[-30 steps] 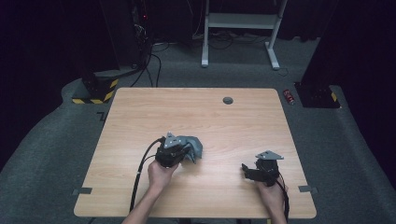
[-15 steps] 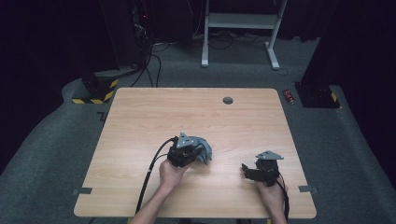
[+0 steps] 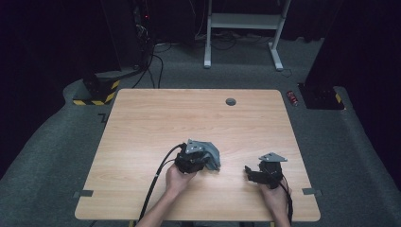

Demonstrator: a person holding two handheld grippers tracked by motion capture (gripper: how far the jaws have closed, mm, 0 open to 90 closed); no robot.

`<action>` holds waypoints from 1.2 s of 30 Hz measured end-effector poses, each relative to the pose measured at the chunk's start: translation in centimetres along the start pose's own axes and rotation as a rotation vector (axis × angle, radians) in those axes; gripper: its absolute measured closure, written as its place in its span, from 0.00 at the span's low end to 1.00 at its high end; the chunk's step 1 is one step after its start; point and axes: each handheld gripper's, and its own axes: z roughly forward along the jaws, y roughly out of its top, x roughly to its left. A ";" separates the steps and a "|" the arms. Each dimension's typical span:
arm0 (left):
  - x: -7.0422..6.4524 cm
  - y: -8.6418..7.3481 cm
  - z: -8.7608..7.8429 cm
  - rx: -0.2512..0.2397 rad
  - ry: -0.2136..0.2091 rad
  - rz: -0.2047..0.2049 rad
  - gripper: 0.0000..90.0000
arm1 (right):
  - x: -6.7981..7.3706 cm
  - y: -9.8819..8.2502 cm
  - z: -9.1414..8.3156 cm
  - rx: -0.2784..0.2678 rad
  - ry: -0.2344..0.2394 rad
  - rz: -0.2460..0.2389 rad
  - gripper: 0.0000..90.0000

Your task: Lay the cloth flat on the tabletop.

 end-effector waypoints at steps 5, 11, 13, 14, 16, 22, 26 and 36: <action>0.3 -0.5 -1.6 -0.013 0.010 -0.019 0.53 | 0.0 0.0 0.0 0.000 0.000 -0.001 0.20; 0.6 -1.7 -3.1 -0.021 0.010 -0.039 0.49 | 0.0 0.0 0.0 0.000 0.000 0.000 0.20; 0.5 -2.1 -3.5 -0.017 0.008 -0.039 0.48 | 0.0 0.0 0.0 -0.001 -0.001 -0.003 0.20; 0.5 -2.3 -3.8 -0.017 0.009 -0.033 0.48 | 0.0 0.0 0.0 -0.001 -0.001 -0.003 0.20; 0.3 -2.7 -4.2 -0.016 0.009 -0.032 0.49 | 0.0 0.0 0.0 -0.001 -0.002 -0.001 0.20; -0.1 -3.5 -4.4 -0.003 0.008 -0.032 0.52 | 0.1 0.1 0.0 -0.002 -0.005 0.001 0.22; -0.7 -3.8 -3.5 0.015 0.008 -0.010 0.55 | 0.6 0.4 -0.3 0.011 0.004 -0.026 0.41; -1.1 -3.8 -2.0 0.038 0.036 0.013 0.82 | 4.1 2.2 -0.1 -0.076 0.216 -0.101 0.69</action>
